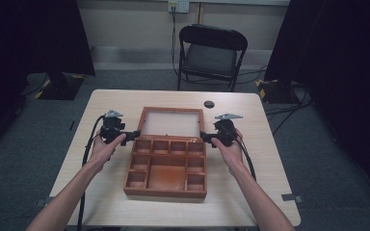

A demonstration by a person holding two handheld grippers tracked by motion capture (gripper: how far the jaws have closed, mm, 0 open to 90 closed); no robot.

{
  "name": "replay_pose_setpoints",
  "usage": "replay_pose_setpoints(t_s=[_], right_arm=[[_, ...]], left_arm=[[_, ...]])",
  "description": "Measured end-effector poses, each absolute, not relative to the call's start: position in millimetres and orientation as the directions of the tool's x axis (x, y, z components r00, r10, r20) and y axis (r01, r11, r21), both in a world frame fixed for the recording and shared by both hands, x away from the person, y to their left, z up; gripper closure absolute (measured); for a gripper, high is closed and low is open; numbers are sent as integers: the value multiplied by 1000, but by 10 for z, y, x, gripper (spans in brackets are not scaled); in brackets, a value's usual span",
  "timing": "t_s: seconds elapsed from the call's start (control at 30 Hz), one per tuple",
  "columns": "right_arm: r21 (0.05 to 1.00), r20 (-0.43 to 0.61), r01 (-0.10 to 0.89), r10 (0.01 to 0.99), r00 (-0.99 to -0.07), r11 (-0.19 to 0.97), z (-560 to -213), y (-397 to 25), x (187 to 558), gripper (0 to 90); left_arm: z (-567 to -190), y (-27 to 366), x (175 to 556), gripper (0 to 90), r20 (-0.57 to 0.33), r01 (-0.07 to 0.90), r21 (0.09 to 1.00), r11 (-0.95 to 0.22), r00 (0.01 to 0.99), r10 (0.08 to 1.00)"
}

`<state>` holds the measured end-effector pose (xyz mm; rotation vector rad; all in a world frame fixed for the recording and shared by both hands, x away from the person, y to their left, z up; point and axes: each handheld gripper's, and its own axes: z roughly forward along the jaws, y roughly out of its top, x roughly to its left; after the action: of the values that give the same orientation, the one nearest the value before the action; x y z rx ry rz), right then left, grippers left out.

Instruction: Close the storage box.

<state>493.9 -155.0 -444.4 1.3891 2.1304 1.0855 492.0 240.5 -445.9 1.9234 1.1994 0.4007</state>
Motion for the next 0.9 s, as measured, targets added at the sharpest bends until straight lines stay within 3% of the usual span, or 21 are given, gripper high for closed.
replay_pose_setpoints(t_s=[0.17, 0.23, 0.6, 0.63, 0.73, 0.9], right_arm=[[744, 119, 631, 884, -451, 222, -4542, -1435, 5114, 163], [723, 146, 656, 880, -452, 217, -4587, -1400, 5181, 165], [712, 211, 683, 877, -432, 165, -4689, -1344, 5232, 142], [688, 272, 714, 868, -414, 125, -4713, -1343, 5243, 137], [677, 330, 731, 851, -410, 90, -4757, -1320, 5261, 136], [675, 330, 733, 852, -405, 87, -4772, -1239, 5256, 82]], left_arm=[[-4502, 2327, 5104, 180, -227, 636, 757, -149, 469, 853], [-4526, 2293, 5132, 197, -177, 638, 742, -204, 480, 859], [-4656, 2218, 5185, 192, -255, 688, 705, -170, 470, 845], [-4661, 2190, 5184, 192, -270, 696, 700, -158, 464, 844], [-4665, 2136, 5208, 190, -278, 699, 695, -169, 478, 833], [-4695, 2100, 5227, 157, -305, 710, 689, -145, 466, 831]])
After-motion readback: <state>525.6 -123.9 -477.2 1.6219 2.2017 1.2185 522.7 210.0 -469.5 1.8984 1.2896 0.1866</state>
